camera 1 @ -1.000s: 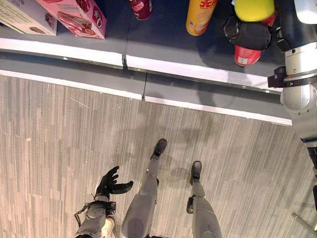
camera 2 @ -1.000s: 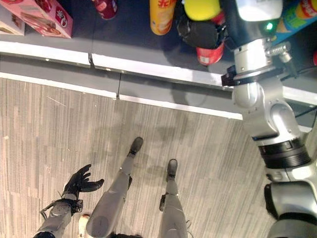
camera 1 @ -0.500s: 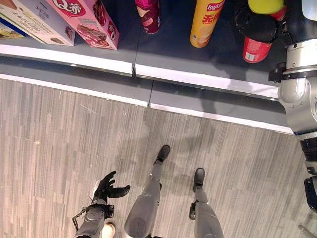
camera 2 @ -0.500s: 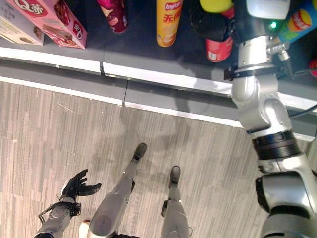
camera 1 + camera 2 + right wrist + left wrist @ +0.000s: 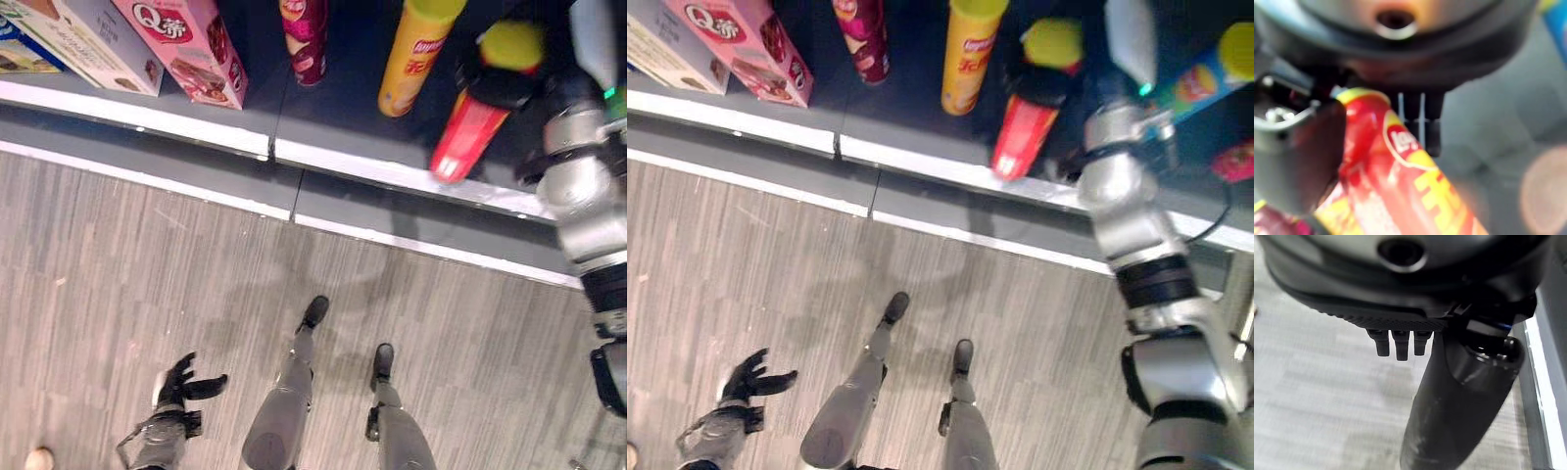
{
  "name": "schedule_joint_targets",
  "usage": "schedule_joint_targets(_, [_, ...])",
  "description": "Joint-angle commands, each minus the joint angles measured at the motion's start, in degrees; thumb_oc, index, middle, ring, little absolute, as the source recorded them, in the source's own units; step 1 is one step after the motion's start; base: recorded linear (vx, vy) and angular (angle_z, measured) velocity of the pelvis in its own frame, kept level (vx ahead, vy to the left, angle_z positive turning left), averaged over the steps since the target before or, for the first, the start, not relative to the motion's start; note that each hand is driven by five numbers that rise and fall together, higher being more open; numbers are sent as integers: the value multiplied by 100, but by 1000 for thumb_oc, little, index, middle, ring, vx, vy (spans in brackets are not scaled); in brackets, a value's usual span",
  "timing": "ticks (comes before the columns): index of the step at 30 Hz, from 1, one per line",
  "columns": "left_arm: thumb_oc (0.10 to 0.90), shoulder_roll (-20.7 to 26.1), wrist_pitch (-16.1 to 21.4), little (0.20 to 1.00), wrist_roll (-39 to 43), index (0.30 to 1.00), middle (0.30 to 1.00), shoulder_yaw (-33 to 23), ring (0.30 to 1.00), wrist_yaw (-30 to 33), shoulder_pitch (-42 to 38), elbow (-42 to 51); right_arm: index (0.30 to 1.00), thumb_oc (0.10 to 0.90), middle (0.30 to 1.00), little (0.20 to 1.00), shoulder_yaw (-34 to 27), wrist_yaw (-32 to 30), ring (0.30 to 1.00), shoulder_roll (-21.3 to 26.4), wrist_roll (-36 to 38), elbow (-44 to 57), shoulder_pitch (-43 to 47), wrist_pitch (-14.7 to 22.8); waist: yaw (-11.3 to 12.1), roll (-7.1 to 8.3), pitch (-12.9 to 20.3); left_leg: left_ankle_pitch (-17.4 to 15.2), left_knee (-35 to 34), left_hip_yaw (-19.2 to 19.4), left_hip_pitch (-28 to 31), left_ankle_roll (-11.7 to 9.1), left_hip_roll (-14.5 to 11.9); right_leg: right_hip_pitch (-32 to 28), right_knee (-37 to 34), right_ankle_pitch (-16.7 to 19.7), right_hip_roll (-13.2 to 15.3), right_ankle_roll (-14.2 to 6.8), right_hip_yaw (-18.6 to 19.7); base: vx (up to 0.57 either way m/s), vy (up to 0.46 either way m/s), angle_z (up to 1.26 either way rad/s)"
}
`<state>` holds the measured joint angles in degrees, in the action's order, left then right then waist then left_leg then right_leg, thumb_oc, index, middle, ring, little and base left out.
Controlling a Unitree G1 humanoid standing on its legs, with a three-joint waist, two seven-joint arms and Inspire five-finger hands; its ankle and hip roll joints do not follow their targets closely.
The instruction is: Put the goods on the table back onto the shelves and tidy them up.
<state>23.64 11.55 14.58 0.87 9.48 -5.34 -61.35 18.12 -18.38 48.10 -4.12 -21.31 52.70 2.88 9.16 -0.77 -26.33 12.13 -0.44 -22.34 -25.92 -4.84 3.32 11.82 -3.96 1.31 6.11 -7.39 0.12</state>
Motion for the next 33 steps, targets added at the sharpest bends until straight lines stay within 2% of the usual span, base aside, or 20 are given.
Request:
schedule_joint_targets(1, [800, 450, 3, 900, -72, 900, 900, -254, 900, 154, 258, -350, 300, 400, 300, 300, -243, -311, 300, 144, 31, 675, 52, 491, -120, 295, 335, -1311, 719, 235, 128, -135, -526, 800, 695, 239, 567, -142, 211, -4, -48, -5])
schedule_joint_targets(10, [800, 364, -43, 900, -283, 900, 900, -104, 900, 129, 304, -427, 300, 400, 300, 300, -268, -558, 300, 165, -242, 767, 427, 459, -136, 245, 404, -1233, 505, 194, 156, -134, -558, 761, 591, 201, 579, -153, 177, -1, -4, 1])
schedule_joint_targets(13, [800, 363, -20, 900, -251, 900, 900, -11, 900, 179, 211, -420, 300, 400, 300, 300, -355, -872, 300, 8, -308, 551, 655, 425, -115, 203, 455, -1187, 411, 176, 158, -136, -558, 753, 562, 189, 592, -154, 149, 0, -4, 1])
schedule_joint_targets(16, [800, 357, 41, 900, -186, 900, 900, 94, 900, 245, 172, -353, 300, 400, 300, 300, -330, -1209, 300, 31, -609, 104, 1028, 206, -56, 142, 449, -1138, 355, 140, 138, -131, -543, 766, 582, 156, 618, -159, 134, -5, -17, 5])
schedule_joint_targets(19, [800, 342, 61, 900, -154, 900, 900, 118, 900, 261, 161, -336, 300, 400, 300, 300, -298, -1363, 300, 59, -706, -66, 1200, 138, -42, 94, 426, -1106, 318, 123, 123, -134, -534, 786, 618, 129, 626, -165, 119, -4, -6, 4])
schedule_joint_targets(33, [800, 243, 76, 900, -256, 900, 900, 268, 900, 428, 78, -419, 300, 400, 300, 300, -906, -2410, 300, -153, -1082, -231, 1172, -49, 70, -167, 305, -999, 237, 9, -46, -126, -443, 915, 675, 101, 694, -189, 10, 0, -14, 4])
